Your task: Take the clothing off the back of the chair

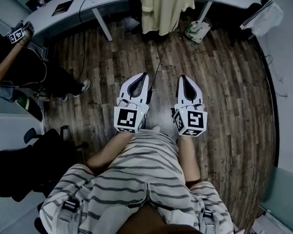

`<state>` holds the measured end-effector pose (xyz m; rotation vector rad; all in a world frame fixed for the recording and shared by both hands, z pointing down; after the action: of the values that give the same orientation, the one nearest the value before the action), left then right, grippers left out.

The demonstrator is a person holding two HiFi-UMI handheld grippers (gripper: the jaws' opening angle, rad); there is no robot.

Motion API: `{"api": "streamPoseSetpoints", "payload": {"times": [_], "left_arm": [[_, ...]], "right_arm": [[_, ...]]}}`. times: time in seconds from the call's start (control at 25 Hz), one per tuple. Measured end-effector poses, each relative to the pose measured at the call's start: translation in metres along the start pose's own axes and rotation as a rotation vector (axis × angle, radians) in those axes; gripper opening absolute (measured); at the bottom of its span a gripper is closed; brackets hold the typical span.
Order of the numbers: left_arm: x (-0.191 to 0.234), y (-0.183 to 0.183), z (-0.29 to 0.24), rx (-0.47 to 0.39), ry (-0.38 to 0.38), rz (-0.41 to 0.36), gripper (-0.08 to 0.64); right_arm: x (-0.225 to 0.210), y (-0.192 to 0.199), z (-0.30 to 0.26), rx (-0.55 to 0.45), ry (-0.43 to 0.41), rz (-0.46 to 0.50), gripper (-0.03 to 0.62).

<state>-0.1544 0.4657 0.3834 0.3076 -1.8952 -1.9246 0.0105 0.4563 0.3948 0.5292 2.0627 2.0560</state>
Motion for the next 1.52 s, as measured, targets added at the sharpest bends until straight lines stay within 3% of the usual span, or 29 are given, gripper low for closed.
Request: {"api": "streamPoseSetpoints", "payload": {"times": [0.8,1.16,1.52], "left_arm": [[-0.019,0.024,-0.016,0.056,-0.022,-0.012,0.023],[-0.015,0.038,-0.058,0.063,-0.001,0.008,0.023],[0.002,0.042,-0.136,0.068,-0.008,0.042,0.023]], "right_arm": [[-0.021,0.017,0.005,0.017,-0.02,-0.012,0.02],[-0.048,0.032,-0.022,0.048,-0.012,0.004,0.02],[-0.093,0.036,-0.084,0.06,-0.014,0.008,0.02]]}}
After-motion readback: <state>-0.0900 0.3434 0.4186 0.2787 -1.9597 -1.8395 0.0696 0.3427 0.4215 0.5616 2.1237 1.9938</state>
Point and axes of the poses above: the fingertips, and each gripper's own axes: z backward along the fingers, x to its left, y out of its underside, the point moved 5 cm from there along z, backward along the fingers, and after that the axes turned 11 degrees about z, right-handed, at the moved point
